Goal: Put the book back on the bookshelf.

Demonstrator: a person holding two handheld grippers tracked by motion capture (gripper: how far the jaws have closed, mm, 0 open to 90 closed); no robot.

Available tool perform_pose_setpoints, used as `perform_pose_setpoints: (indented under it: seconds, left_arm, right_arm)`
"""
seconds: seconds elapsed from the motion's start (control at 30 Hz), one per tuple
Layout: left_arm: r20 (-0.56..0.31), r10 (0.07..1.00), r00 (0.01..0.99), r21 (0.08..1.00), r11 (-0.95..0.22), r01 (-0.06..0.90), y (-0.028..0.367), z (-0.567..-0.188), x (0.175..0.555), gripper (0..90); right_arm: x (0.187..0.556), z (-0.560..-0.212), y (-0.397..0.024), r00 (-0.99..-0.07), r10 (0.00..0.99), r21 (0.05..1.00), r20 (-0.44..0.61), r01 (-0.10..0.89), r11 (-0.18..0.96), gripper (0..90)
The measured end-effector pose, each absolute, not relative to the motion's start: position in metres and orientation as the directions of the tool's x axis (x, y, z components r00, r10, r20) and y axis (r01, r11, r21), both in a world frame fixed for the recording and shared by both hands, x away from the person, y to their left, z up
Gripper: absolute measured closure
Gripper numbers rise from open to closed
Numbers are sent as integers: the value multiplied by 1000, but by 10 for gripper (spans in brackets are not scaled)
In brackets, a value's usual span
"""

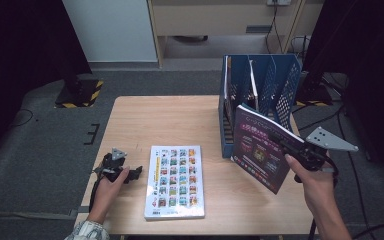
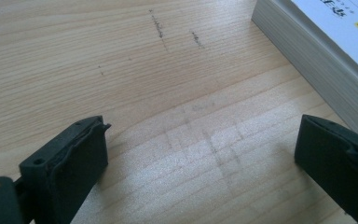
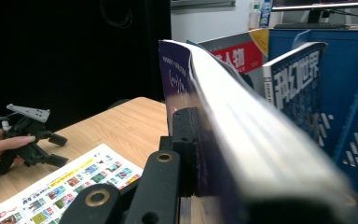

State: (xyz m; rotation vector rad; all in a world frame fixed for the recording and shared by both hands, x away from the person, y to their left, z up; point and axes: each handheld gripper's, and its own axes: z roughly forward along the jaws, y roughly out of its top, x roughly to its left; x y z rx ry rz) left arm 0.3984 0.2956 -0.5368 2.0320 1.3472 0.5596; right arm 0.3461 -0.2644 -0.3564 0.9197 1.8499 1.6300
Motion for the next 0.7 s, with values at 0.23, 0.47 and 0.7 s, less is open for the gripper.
perform_pose_setpoints:
  seconds: [0.23,0.47,0.7]
  left_arm:
    - [4,922,388,701,-279,656,296,-537,399,14]
    - [4,922,387,701,-279,656,296,-537,399,13]
    - [4,922,387,701,-279,656,296,-537,399,13]
  right_arm:
    - [344,-356,-277,-615,785,987,72,159,34,840]
    - [339,-357,-289,-592,802,986,80,163,22,840]
    - [333,-356,-298,-574,815,986,84,164,14,840]
